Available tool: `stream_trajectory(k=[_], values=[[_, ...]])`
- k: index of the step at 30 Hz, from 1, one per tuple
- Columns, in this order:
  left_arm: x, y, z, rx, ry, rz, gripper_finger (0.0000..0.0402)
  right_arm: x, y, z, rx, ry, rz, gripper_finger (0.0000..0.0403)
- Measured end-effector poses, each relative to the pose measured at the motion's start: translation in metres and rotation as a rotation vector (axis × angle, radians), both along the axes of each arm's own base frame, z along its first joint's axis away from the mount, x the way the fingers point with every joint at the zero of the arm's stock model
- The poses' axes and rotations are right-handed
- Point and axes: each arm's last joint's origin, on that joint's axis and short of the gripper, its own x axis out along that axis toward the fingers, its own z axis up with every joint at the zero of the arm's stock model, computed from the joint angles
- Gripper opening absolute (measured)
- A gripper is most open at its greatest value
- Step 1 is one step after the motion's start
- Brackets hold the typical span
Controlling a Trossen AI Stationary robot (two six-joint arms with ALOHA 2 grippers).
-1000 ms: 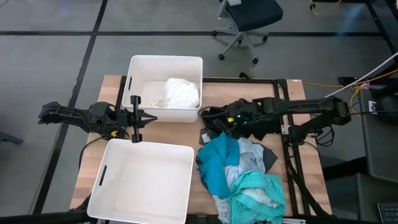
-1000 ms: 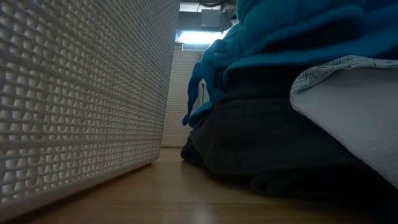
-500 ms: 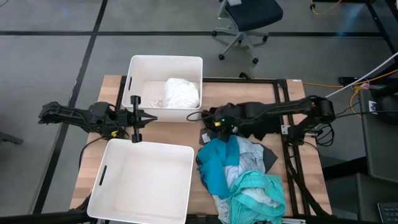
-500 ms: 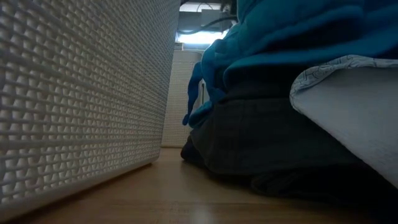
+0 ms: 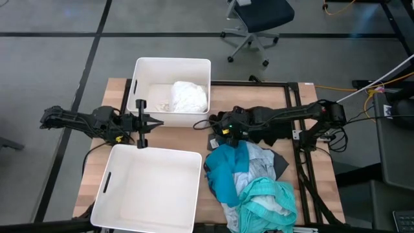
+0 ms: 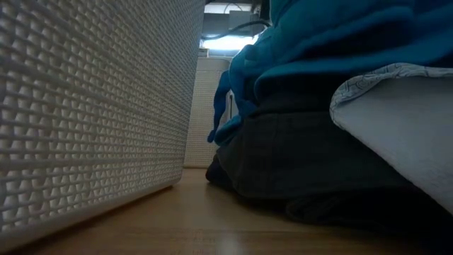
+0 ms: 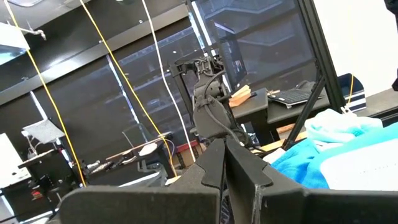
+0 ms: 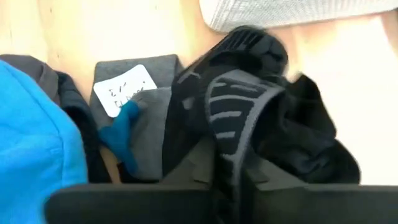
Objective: Sort clothes
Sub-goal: Put the black boxer into the top laundry organizer
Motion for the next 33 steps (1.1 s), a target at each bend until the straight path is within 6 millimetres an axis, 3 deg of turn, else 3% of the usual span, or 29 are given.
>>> stream_trajectory(k=[7,12,22,33], values=[[0.000,0.000,0.000,0.000,0.000,0.000,0.0005,-0.004,-0.002,0.038,-0.095,-0.022,-0.032,0.0024],[0.000,0.000,0.000,0.000,0.000,0.000,0.0005,-0.004,-0.005,0.082,-0.184,-0.066,-0.044,0.0006],[0.000,0.000,0.000,0.000,0.000,0.000,0.0005,-0.006,-0.012,0.160,-0.474,-0.202,-0.112,0.0016],[0.000,0.000,0.000,0.000,0.000,0.000,0.0005,0.003,-0.030,0.219,-0.731,-0.473,-0.157,0.0016]])
